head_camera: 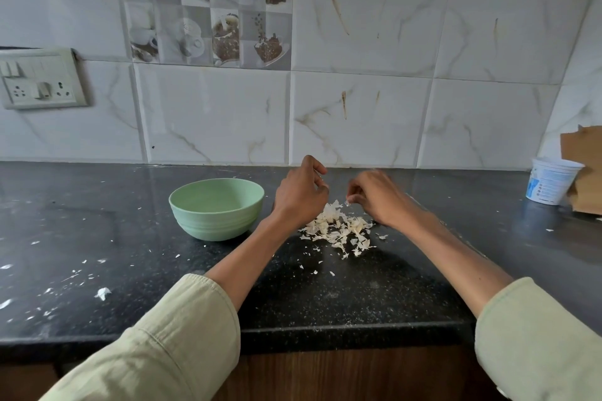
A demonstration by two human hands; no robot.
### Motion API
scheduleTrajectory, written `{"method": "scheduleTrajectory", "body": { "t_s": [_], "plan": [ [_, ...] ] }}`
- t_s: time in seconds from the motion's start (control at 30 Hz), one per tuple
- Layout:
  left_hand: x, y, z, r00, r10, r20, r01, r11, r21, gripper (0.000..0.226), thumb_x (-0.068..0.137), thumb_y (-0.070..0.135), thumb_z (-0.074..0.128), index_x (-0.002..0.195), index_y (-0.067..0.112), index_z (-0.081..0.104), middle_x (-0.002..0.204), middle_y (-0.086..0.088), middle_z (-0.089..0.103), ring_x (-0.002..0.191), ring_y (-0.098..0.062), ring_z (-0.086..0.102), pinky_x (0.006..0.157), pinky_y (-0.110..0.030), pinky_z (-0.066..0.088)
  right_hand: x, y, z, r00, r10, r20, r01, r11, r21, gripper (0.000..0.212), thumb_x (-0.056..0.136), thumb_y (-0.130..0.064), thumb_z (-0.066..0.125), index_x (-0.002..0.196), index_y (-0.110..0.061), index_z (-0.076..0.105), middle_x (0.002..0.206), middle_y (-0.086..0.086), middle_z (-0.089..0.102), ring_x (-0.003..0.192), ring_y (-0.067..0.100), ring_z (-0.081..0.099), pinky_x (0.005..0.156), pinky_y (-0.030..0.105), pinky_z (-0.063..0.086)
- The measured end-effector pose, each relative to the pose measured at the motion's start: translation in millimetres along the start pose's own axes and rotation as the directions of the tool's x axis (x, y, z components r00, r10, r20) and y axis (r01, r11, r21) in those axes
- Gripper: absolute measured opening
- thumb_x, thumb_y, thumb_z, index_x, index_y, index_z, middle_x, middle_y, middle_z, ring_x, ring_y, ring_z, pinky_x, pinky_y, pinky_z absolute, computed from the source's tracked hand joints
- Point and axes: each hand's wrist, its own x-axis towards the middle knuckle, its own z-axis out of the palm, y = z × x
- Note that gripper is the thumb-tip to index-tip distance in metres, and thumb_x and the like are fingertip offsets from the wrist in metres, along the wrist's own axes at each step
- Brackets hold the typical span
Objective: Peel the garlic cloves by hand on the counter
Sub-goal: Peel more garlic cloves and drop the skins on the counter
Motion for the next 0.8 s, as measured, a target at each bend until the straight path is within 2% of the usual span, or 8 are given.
{"method": "scheduleTrajectory", "body": {
  "t_s": [0.1, 0.13, 0.27, 0.4, 0.5, 0.6, 0.7, 0.8],
  "plan": [
    [0.5, -0.1, 0.1, 1.0, -0.003, 0.005, 0.003, 1.0, 0.018, 0.027, 0.094, 0.015, 0.061, 0.117, 0.026, 0.053, 0.097, 0.011, 0.069, 0.089, -0.015, 0.066, 0.079, -0.043, 0.058, 3.4, -3.9, -5.0, 0.977, -0.052, -0.209, 0.043, 0.998, -0.047, 0.006, 0.093, -0.016, 0.077, 0.095, -0.011, 0.077, 0.093, -0.001, 0.071, 0.088, 0.011, 0.059, 0.089, 0.032, 0.052],
    [0.9, 0.4, 0.3, 1.0, -0.003, 0.008, 0.003, 1.0, 0.022, 0.027, 0.094, 0.015, 0.061, 0.117, 0.026, 0.053, 0.097, 0.011, 0.069, 0.088, -0.016, 0.066, 0.079, -0.043, 0.057, 2.3, -4.7, -6.5, 0.978, -0.048, -0.203, 0.041, 0.999, -0.036, 0.002, 0.094, -0.013, 0.076, 0.095, -0.011, 0.076, 0.093, 0.0, 0.07, 0.088, 0.011, 0.061, 0.088, 0.032, 0.052],
    [0.6, -1.2, 2.1, 1.0, 0.011, 0.02, -0.011, 0.999, 0.032, 0.027, 0.093, 0.016, 0.061, 0.116, 0.027, 0.053, 0.097, 0.012, 0.068, 0.087, -0.016, 0.066, 0.079, -0.043, 0.058, -6.7, -8.6, 3.7, 0.987, 0.071, 0.144, -0.066, 0.997, -0.037, 0.012, 0.096, 0.0, 0.07, 0.103, -0.01, 0.071, 0.1, 0.002, 0.072, 0.084, 0.005, 0.07, 0.087, 0.03, 0.062],
    [1.0, -3.5, 2.2, 0.999, 0.007, 0.045, -0.006, 1.0, -0.005, 0.025, 0.092, 0.015, 0.065, 0.114, 0.026, 0.06, 0.099, 0.012, 0.071, 0.088, -0.013, 0.068, 0.081, -0.042, 0.059, 0.2, -9.2, -2.6, 0.995, 0.098, -0.008, -0.094, 0.976, 0.198, 0.005, 0.091, -0.017, 0.08, 0.095, -0.015, 0.078, 0.085, -0.012, 0.073, 0.076, -0.006, 0.068, 0.079, 0.015, 0.056],
    [2.4, -3.5, 4.1, 0.999, 0.017, 0.051, -0.01, 0.992, -0.124, 0.019, 0.093, 0.014, 0.074, 0.111, 0.019, 0.07, 0.097, 0.008, 0.075, 0.088, -0.012, 0.07, 0.082, -0.04, 0.061, 2.8, -8.2, -15.3, 0.978, 0.184, -0.103, -0.107, 0.854, 0.509, 0.008, 0.087, -0.021, 0.085, 0.094, -0.019, 0.083, 0.085, -0.011, 0.079, 0.08, -0.002, 0.072, 0.076, 0.014, 0.056],
    [0.5, 2.0, -0.2, 0.999, 0.035, 0.022, -0.027, 0.961, -0.275, 0.016, 0.093, 0.013, 0.08, 0.106, 0.011, 0.073, 0.088, -0.003, 0.077, 0.077, -0.017, 0.074, 0.069, -0.035, 0.063, 2.3, -12.0, -24.0, 0.979, 0.201, -0.029, -0.106, 0.624, 0.774, 0.017, 0.087, -0.019, 0.084, 0.103, -0.013, 0.082, 0.095, 0.002, 0.082, 0.089, 0.015, 0.077, 0.084, 0.026, 0.062],
    [0.3, 7.2, -5.4, 0.998, 0.054, -0.044, -0.067, 0.915, -0.398, 0.013, 0.09, 0.009, 0.083, 0.1, 0.004, 0.075, 0.084, -0.009, 0.077, 0.068, -0.012, 0.073, 0.065, -0.022, 0.059, 3.2, -14.3, -27.9, 0.98, 0.2, -0.016, -0.088, 0.499, 0.862, 0.026, 0.087, -0.017, 0.083, 0.109, -0.006, 0.077, 0.098, 0.013, 0.081, 0.087, 0.018, 0.075, 0.081, 0.026, 0.062],
    [-0.3, 9.7, -7.8, 0.995, 0.062, -0.071, -0.088, 0.886, -0.455, 0.016, 0.087, 0.012, 0.086, 0.097, 0.005, 0.077, 0.083, -0.009, 0.078, 0.069, -0.018, 0.075, 0.071, -0.026, 0.061, 2.1, -15.7, -33.8, 0.979, 0.202, -0.019, -0.076, 0.453, 0.888, 0.033, 0.083, -0.02, 0.083, 0.109, -0.002, 0.074, 0.097, 0.015, 0.081, 0.084, 0.015, 0.074, 0.077, 0.024, 0.059]
  ]
}}
